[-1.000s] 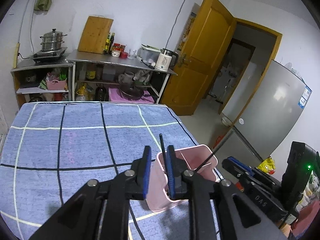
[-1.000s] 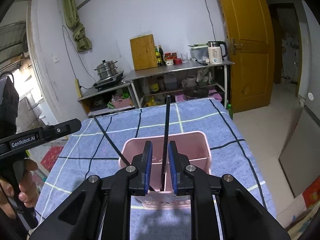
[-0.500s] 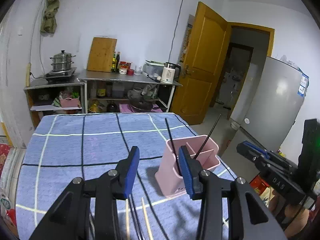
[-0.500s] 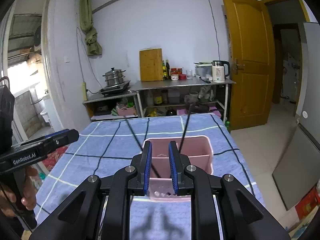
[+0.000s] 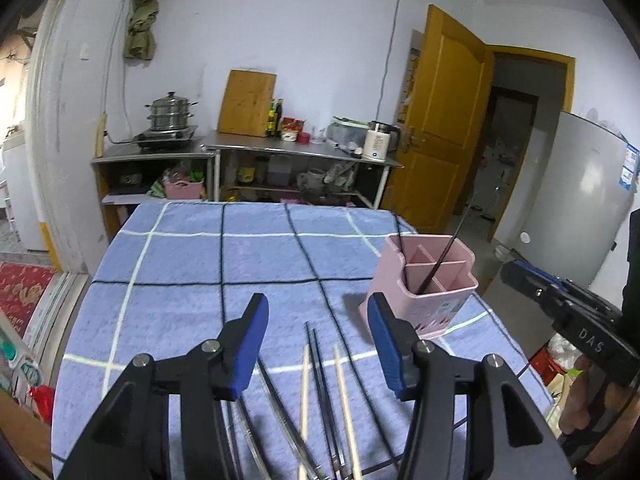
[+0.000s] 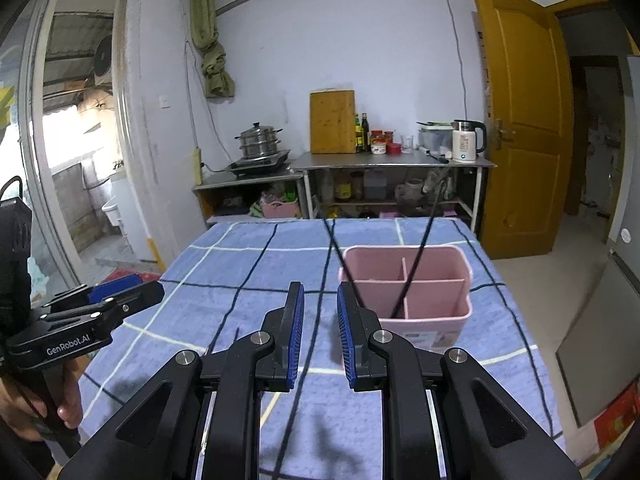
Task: Organize utensils
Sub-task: 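Move both tools back down to the remaining chopsticks on the cloth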
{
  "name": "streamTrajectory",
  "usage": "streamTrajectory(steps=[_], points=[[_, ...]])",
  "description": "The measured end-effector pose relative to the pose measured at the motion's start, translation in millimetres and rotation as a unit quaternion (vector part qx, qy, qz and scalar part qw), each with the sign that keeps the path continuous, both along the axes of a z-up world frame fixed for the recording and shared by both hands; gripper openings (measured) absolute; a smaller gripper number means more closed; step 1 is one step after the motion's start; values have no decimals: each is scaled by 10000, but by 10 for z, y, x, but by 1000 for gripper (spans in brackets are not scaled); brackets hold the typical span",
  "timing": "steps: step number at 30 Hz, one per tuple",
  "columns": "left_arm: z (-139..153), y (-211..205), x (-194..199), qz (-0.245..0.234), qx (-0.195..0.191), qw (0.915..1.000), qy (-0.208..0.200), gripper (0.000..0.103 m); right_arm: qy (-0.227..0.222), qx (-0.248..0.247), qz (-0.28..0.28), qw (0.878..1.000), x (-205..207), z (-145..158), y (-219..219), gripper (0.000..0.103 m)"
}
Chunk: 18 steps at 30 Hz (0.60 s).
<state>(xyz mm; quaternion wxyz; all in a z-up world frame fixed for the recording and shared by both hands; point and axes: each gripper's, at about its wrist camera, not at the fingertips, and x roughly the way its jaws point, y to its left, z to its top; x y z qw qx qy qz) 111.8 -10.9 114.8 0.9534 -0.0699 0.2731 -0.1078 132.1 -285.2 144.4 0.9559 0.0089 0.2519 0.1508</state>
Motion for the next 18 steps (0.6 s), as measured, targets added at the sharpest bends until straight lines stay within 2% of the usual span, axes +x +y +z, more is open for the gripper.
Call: streamTrajectory(steps=[5,10,15,18], points=[[-118,103,-49,211,123,9997,53,54,122,20,154,9998,0,-113,100,18],[-311,237,-56,415,82,9988,245,65,273,22,287,9992,35,-246,211,18],[-553,397,-31,656,15,9965,527,66,514,-24,450,9977,70,-471,350,18],[-737,475,16,622,-74,9952,755,66,715,-48,517,9961,112,-635,439,18]])
